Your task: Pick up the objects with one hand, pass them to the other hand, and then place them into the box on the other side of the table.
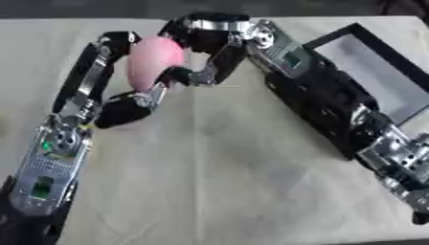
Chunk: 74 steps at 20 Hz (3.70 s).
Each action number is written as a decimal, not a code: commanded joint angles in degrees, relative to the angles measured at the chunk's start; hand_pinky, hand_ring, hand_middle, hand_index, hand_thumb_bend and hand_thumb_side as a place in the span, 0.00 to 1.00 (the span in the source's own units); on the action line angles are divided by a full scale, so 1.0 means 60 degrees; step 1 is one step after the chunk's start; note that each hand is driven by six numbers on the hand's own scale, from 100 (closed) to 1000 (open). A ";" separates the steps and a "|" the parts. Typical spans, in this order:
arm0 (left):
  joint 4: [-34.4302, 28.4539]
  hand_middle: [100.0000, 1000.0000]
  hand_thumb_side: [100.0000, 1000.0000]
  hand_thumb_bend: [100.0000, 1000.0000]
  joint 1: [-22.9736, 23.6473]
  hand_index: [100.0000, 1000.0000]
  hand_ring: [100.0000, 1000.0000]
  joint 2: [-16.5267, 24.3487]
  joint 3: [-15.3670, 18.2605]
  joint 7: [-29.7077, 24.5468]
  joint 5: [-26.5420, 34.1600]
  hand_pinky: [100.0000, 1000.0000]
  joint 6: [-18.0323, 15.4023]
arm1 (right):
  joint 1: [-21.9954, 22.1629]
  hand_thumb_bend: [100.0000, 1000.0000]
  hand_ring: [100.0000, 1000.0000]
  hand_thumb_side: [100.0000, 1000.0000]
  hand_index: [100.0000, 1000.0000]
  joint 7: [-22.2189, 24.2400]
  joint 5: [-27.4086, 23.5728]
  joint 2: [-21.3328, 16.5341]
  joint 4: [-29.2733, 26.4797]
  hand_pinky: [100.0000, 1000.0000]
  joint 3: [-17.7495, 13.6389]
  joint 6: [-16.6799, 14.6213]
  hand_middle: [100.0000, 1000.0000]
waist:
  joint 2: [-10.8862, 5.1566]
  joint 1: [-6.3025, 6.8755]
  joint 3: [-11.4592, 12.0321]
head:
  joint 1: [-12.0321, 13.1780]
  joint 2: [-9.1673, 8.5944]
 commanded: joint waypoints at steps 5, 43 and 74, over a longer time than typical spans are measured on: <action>0.0014 0.60 0.48 0.81 -0.0017 0.70 0.74 0.0196 -0.0009 -0.0820 -0.0818 0.80 -0.0093 | -0.0295 0.00 0.69 0.11 0.59 -0.0033 -0.0276 -0.0216 -0.0361 0.92 -0.0186 -0.0120 0.45 | -0.0053 0.0151 -0.0015 | -0.0077 -0.0018; 0.0264 0.60 0.59 0.82 0.0288 0.72 0.74 0.0185 0.0009 -0.0413 -0.0852 0.79 0.1910 | -0.0213 0.00 0.69 0.12 0.59 -0.0425 -0.0841 -0.0635 -0.0502 0.93 -0.0535 0.0515 0.45 | -0.0149 0.0278 -0.0376 | -0.0097 -0.0018; -0.0031 0.61 0.57 0.76 0.0551 0.71 0.74 0.0598 0.0063 -0.0335 -0.0994 0.79 0.2033 | 0.3299 0.00 0.66 0.11 0.55 -0.2511 -0.1402 -0.4872 -0.1292 0.89 -0.2401 -0.1641 0.42 | -0.0444 0.0148 -0.0797 | -0.0866 -0.0018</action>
